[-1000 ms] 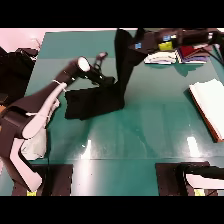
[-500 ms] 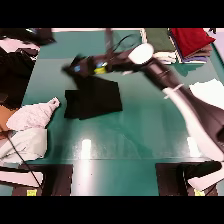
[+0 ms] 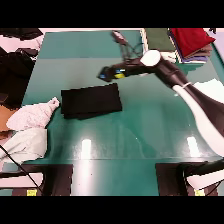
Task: Fold the shirts.
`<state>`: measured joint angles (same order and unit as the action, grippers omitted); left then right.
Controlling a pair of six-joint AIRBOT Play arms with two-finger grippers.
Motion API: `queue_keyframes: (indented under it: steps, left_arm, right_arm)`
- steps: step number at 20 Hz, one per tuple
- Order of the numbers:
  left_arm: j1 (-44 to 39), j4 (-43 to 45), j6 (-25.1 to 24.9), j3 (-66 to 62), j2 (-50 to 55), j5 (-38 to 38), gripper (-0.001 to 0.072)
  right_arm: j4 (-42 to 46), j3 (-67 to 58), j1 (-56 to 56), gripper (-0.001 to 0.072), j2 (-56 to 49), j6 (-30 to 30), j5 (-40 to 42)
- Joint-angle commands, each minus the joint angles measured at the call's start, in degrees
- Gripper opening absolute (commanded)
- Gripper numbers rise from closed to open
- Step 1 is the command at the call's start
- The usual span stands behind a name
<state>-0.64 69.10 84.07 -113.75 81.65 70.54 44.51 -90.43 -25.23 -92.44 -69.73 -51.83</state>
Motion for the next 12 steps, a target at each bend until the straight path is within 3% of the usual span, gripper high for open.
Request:
queue_keyframes:
  steps: [1,6,12]
  left_arm:
    - [-4.90,0.09,-2.10,0.85,0.28,-0.74,0.0027]
    - [-8.15,-0.46,-2.08,0.85,1.79,-1.01,0.0027]
    - [-8.20,-0.59,-2.01,0.85,2.27,-0.61,0.0028]
  right_arm:
    - [2.97,10.93,10.73,0.0602,2.34,-4.66,-6.36]
    - [-8.31,16.96,14.84,0.0600,-4.11,-3.37,-6.62]
    - [-12.09,7.39,5.42,0.0598,-15.78,-2.25,-6.88]
